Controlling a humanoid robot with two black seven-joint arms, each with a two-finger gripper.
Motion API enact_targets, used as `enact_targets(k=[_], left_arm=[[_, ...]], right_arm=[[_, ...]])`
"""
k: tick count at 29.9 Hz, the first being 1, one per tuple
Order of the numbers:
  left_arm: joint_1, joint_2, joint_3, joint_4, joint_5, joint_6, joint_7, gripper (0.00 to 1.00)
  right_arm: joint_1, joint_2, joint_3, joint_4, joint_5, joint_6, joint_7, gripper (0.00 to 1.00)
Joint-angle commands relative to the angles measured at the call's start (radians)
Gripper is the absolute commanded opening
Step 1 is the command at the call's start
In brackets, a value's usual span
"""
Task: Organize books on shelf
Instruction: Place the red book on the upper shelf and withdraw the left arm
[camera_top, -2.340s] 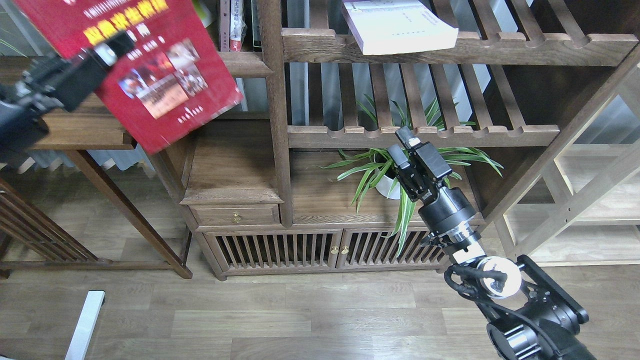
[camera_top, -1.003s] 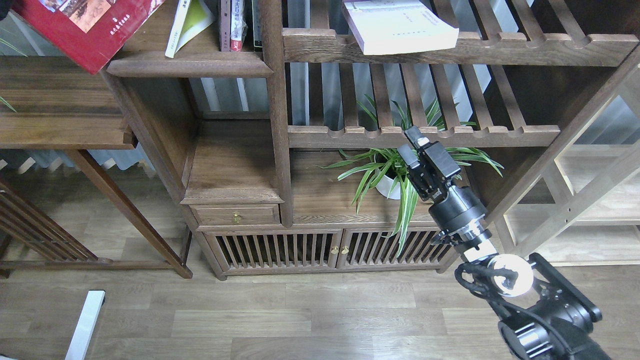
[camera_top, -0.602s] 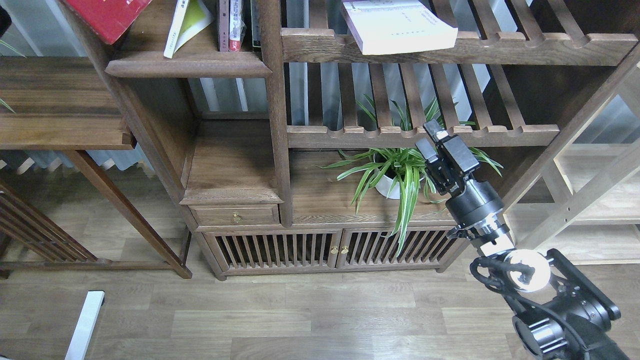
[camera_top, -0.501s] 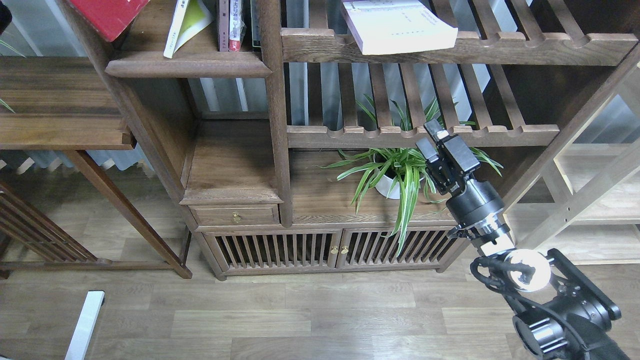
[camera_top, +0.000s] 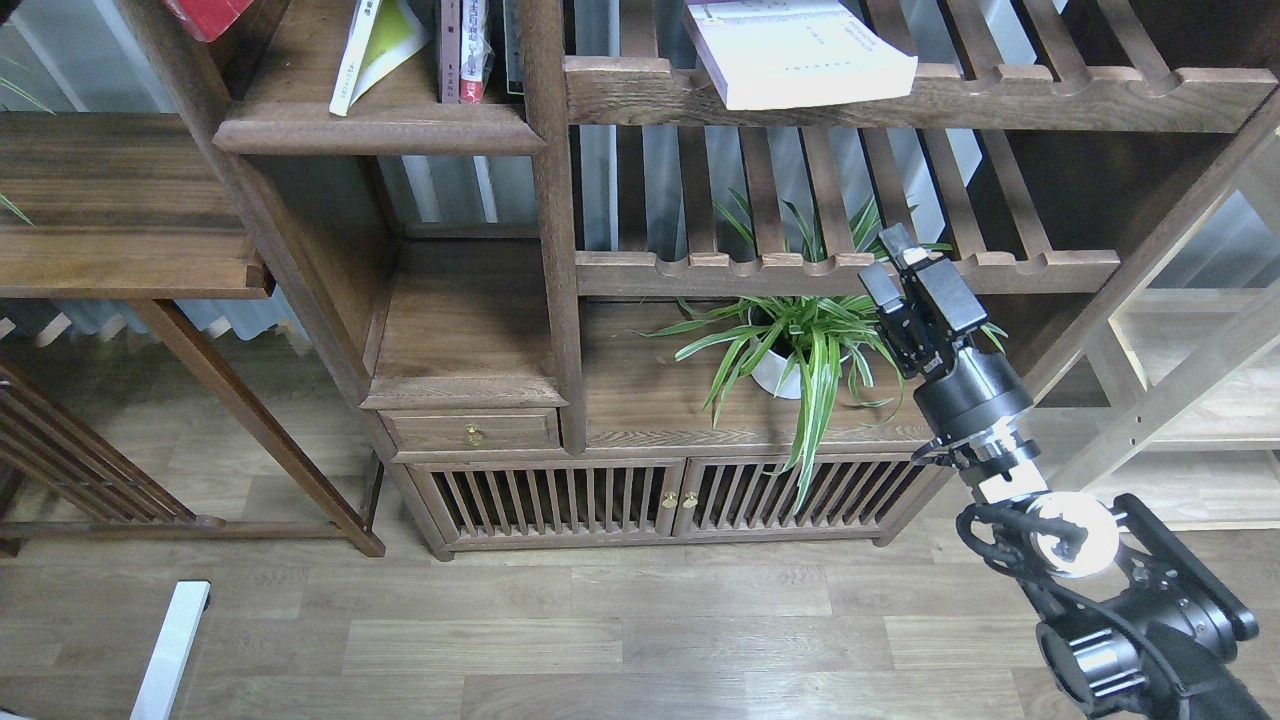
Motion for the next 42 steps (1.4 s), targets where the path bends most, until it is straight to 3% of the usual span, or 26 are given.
enact_targets(k=[1, 14, 29, 42], left_arm=[[-0.057, -0.007, 0.041, 0.038, 0.001, 0.000, -0.003, 0.00], [-0.146, -0.017, 0.130, 0.169, 0.001, -0.012, -0.017, 0.01], [-0.234, -0.144, 0.191, 0.293, 0.006, -0.010, -0.033, 0.01], [-0.310, -0.176, 0.262, 0.410, 0.004, -0.012, -0.043, 0.06]], right_arm=[[-0.005, 0.000, 0.007, 0.000, 0.000, 0.000, 0.001, 0.82], [-0.015, -0.004, 0.015, 0.001, 0.000, 0.000, 0.002, 0.82], [-0.039, -0.037, 0.018, 0.003, 0.000, 0.000, 0.003, 0.82], [-0.050, -0.040, 0.050, 0.003, 0.000, 0.000, 0.003, 0.82]])
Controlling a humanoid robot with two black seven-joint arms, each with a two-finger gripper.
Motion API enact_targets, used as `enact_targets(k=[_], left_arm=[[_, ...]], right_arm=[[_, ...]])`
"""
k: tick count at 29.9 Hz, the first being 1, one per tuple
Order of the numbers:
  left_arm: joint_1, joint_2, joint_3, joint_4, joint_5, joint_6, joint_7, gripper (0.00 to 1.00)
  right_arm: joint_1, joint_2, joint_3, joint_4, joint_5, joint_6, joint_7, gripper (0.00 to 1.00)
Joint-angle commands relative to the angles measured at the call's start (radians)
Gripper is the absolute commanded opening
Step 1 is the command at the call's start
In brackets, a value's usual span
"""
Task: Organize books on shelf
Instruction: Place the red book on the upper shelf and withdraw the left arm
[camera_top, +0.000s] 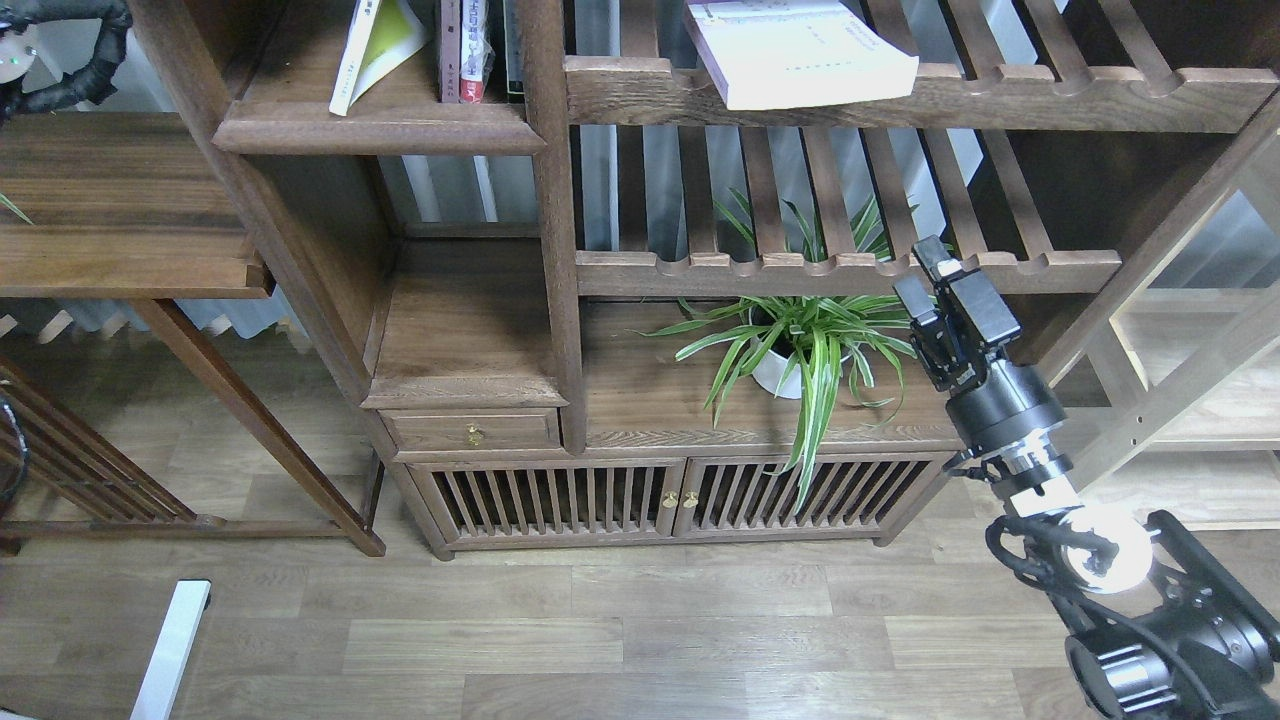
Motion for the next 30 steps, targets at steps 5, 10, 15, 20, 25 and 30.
enact_targets(k=[5, 10, 15, 20, 25, 30], left_arm=[[-0.009, -0.013, 0.035, 0.049, 0.000, 0.000, -0.013, 0.06], [-0.037, -0.051, 0.059, 0.101, 0.000, 0.000, -0.031, 0.07], [-0.051, -0.076, 0.090, 0.153, 0.000, 0.000, -0.059, 0.10], [-0.051, -0.093, 0.095, 0.159, 0.000, 0.000, -0.068, 0.12], [-0.049, -0.110, 0.099, 0.167, 0.001, 0.001, -0.079, 0.18], [-0.049, -0.110, 0.118, 0.168, 0.001, 0.008, -0.079, 0.27]], right_arm=[[-0.002, 0.000, 0.009, -0.002, 0.000, 0.000, 0.000, 0.82], [-0.002, -0.002, 0.009, -0.002, 0.000, 0.000, 0.000, 0.82], [-0.002, 0.000, 0.021, -0.002, 0.002, 0.000, 0.000, 0.82], [-0.002, 0.000, 0.022, -0.002, 0.002, 0.000, 0.000, 0.82], [-0.006, 0.000, 0.022, -0.002, 0.002, 0.000, 0.000, 0.82], [-0.008, -0.002, 0.022, -0.002, 0.002, 0.000, 0.000, 0.82]])
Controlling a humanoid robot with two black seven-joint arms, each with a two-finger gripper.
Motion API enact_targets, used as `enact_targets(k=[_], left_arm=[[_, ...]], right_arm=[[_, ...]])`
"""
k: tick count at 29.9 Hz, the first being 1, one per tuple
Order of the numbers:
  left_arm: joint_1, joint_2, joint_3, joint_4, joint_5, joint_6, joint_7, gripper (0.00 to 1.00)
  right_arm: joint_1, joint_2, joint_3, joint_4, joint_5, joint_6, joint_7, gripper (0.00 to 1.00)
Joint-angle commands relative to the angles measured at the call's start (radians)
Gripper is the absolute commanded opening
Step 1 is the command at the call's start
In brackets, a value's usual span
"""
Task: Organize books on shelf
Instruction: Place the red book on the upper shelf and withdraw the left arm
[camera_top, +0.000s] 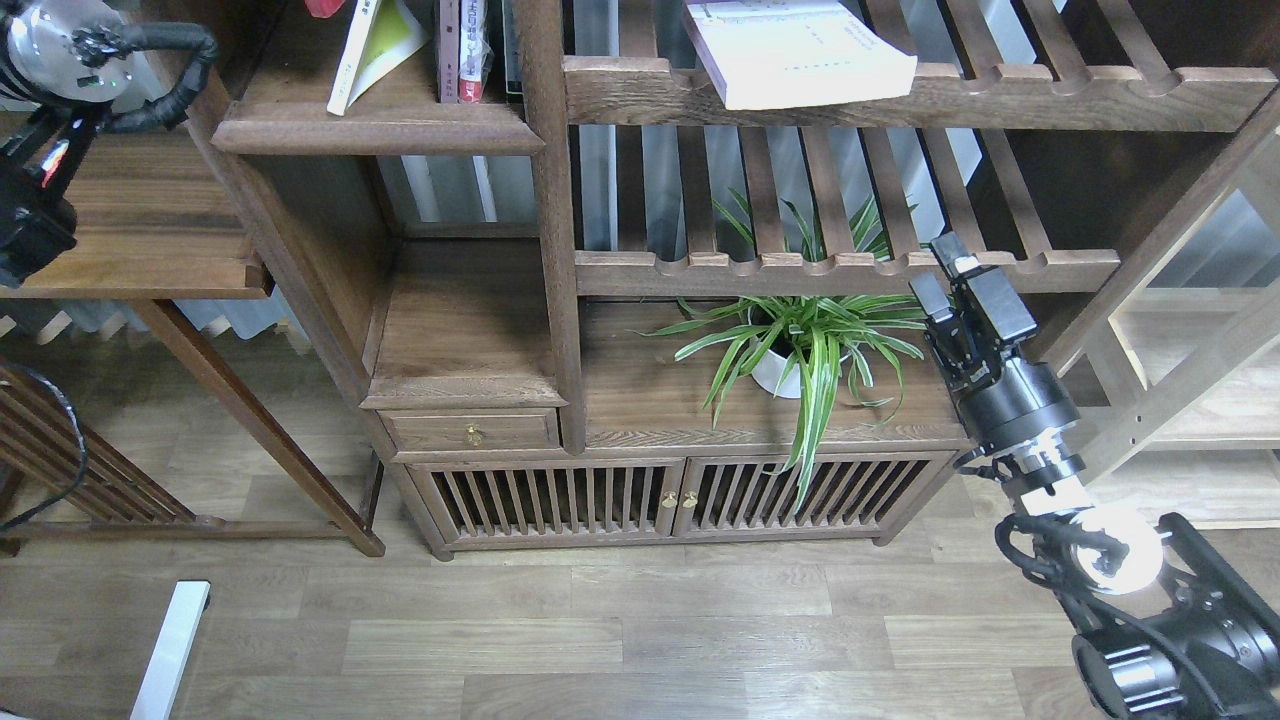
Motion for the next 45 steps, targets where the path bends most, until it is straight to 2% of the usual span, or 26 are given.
enact_targets(k=[1, 9, 22, 30, 35, 41, 45], left_arm=[[0.000, -0.001, 0.018, 0.003, 0.001, 0.006, 0.000, 0.29], [0.000, -0.001, 0.032, 0.004, -0.001, 0.007, -0.014, 0.34], [-0.054, -0.056, 0.022, 0.001, -0.002, 0.009, -0.020, 0.36], [-0.086, -0.047, 0.015, -0.005, -0.004, 0.019, -0.012, 0.36], [-0.072, -0.027, 0.014, -0.013, -0.014, 0.015, -0.022, 0.41], [-0.058, -0.027, -0.014, -0.049, -0.060, 0.012, -0.023, 0.59], [-0.048, -0.016, -0.075, -0.106, -0.080, 0.006, -0.057, 0.64]], right_arm=[[-0.002, -0.001, 0.000, 0.000, 0.000, 0.000, -0.002, 0.82], [-0.008, -0.021, 0.006, 0.000, 0.000, 0.000, -0.002, 0.82], [-0.014, -0.023, 0.014, 0.000, 0.000, 0.000, -0.002, 0.82], [-0.013, -0.026, 0.014, -0.001, -0.002, 0.000, -0.002, 0.82], [0.009, -0.020, 0.011, -0.026, -0.002, 0.000, -0.002, 0.82], [0.072, -0.021, 0.011, -0.086, -0.011, 0.000, -0.003, 0.85], [0.078, -0.023, 0.046, -0.083, -0.008, 0.000, 0.000, 0.87]])
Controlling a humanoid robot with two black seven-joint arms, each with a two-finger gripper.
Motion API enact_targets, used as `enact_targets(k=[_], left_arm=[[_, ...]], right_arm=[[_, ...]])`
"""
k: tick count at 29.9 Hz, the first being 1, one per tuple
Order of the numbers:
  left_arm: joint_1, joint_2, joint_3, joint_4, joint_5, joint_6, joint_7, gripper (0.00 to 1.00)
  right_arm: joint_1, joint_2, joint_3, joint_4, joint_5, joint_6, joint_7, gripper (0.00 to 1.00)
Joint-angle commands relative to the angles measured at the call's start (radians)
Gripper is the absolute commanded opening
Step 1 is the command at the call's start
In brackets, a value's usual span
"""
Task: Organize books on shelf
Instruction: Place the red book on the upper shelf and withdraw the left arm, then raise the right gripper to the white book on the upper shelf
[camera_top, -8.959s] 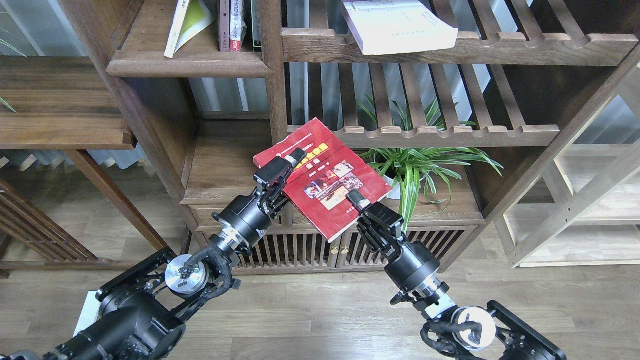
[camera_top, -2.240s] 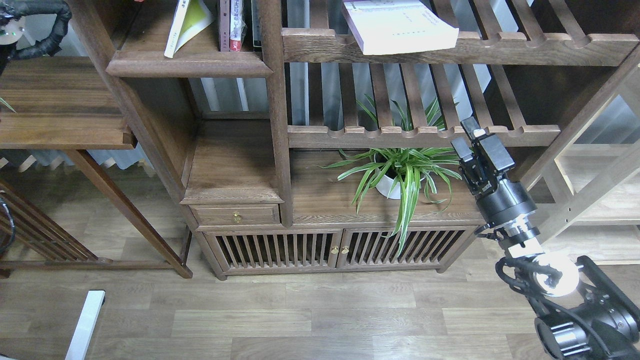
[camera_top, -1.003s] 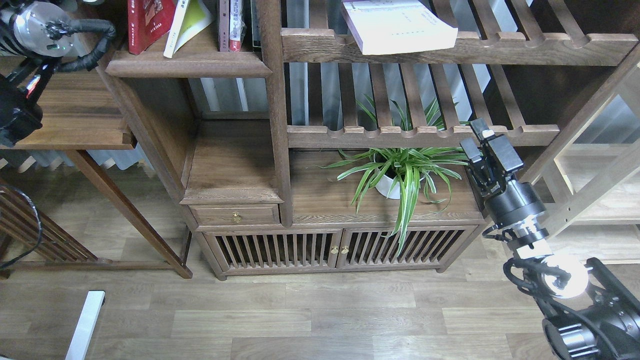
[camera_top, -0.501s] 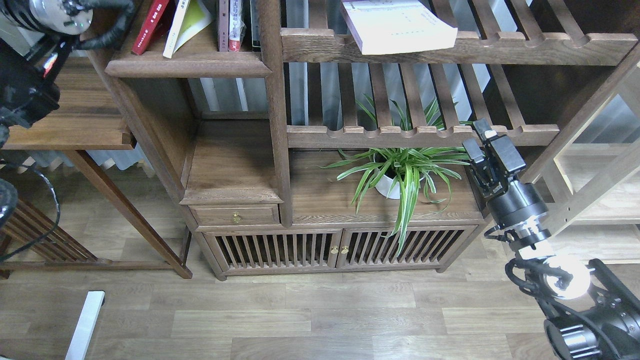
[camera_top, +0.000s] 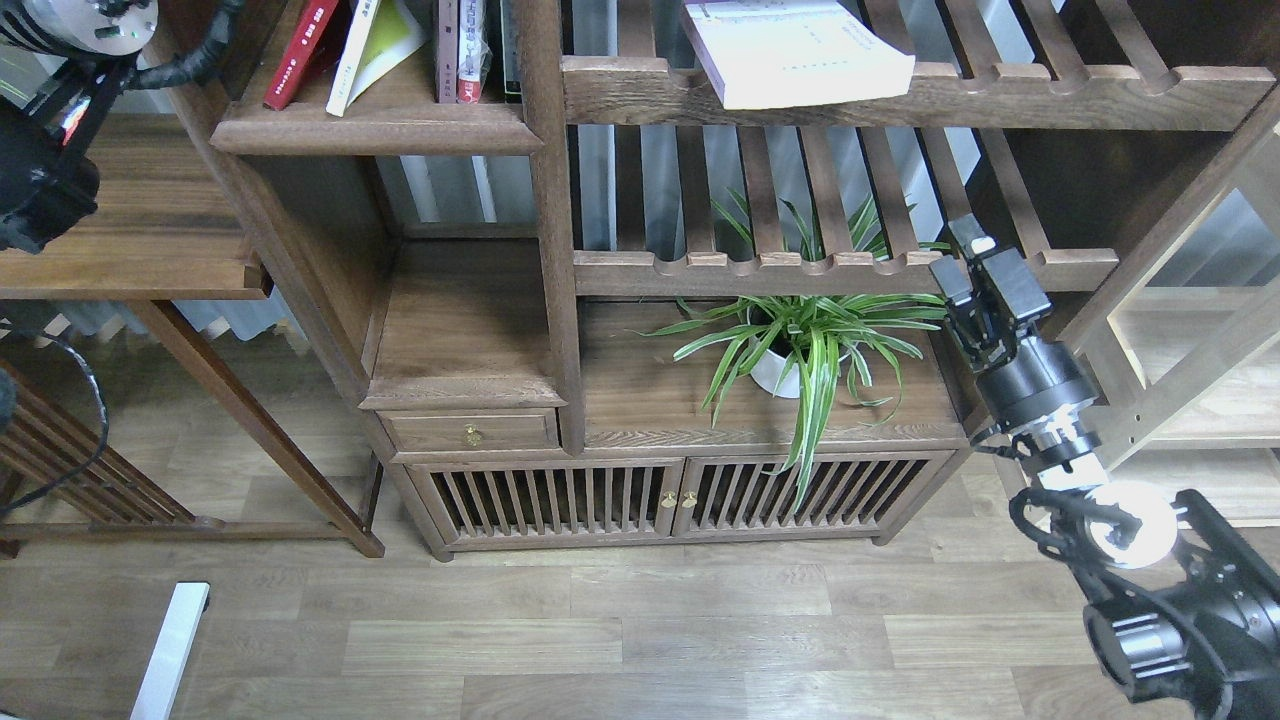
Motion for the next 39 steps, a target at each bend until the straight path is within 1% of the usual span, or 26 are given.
enact_targets(k=[1, 5, 8, 12, 13, 15, 18, 20, 21, 23, 24, 26, 28, 34, 37, 39], left_arm=[[0.015, 0.007, -0.058, -0.047, -0.013, -0.005, -0.024, 0.66], [0.058, 0.017, -0.125, -0.138, -0.013, -0.008, -0.023, 0.72], [0.130, 0.031, -0.171, -0.245, -0.013, -0.007, -0.017, 0.80], [0.236, 0.071, -0.211, -0.383, -0.013, -0.007, -0.018, 0.82], [0.252, 0.077, -0.220, -0.409, -0.013, -0.008, -0.021, 0.83], [0.282, 0.077, -0.245, -0.467, -0.013, -0.011, -0.023, 0.89], [0.305, 0.069, -0.286, -0.529, -0.016, -0.021, -0.024, 0.92], [0.323, 0.063, -0.309, -0.538, -0.020, -0.065, -0.026, 0.97], [0.332, 0.062, -0.323, -0.538, -0.023, -0.120, -0.026, 0.99], [0.346, 0.062, -0.340, -0.538, -0.032, -0.232, -0.026, 0.99], [0.363, 0.063, -0.344, -0.537, -0.045, -0.305, -0.021, 0.99], [0.400, 0.063, -0.345, -0.537, -0.065, -0.422, -0.017, 0.99], [0.438, 0.062, -0.345, -0.537, -0.072, -0.499, -0.017, 0.99], [0.526, 0.046, -0.340, -0.537, -0.095, -0.506, -0.023, 0.99], [0.549, 0.001, -0.338, -0.538, -0.138, -0.506, -0.023, 0.99], [0.564, -0.052, -0.338, -0.537, -0.163, -0.506, -0.023, 0.99]], right_arm=[[-0.002, -0.001, 0.042, 0.005, 0.003, 0.000, 0.002, 0.87], [-0.023, -0.001, 0.091, 0.042, 0.007, 0.000, 0.002, 0.88], [-0.054, -0.001, 0.132, 0.065, 0.008, 0.000, 0.002, 0.88], [-0.075, -0.001, 0.149, 0.090, 0.008, 0.000, 0.002, 0.91], [-0.078, -0.001, 0.152, 0.099, 0.008, 0.000, 0.002, 0.91], [-0.092, -0.007, 0.154, 0.123, 0.008, 0.000, 0.001, 0.91], [-0.138, -0.035, 0.148, 0.169, 0.008, 0.000, -0.002, 0.91], [-0.153, -0.042, 0.138, 0.176, 0.008, 0.000, -0.004, 0.91], [-0.155, -0.042, 0.137, 0.176, 0.008, 0.000, -0.004, 0.91], [-0.155, -0.042, 0.135, 0.179, 0.008, 0.000, -0.005, 0.91], [-0.155, -0.042, 0.135, 0.182, 0.008, 0.000, -0.004, 0.91], [-0.155, -0.041, 0.135, 0.188, 0.008, 0.000, -0.004, 0.91], [-0.155, -0.038, 0.134, 0.191, 0.008, 0.000, -0.004, 0.91], [-0.146, -0.030, 0.094, 0.191, 0.008, 0.000, -0.004, 0.89], [-0.138, -0.029, 0.068, 0.191, 0.008, 0.000, -0.004, 0.89], [-0.126, -0.022, 0.052, 0.191, 0.008, 0.000, -0.004, 0.89]])
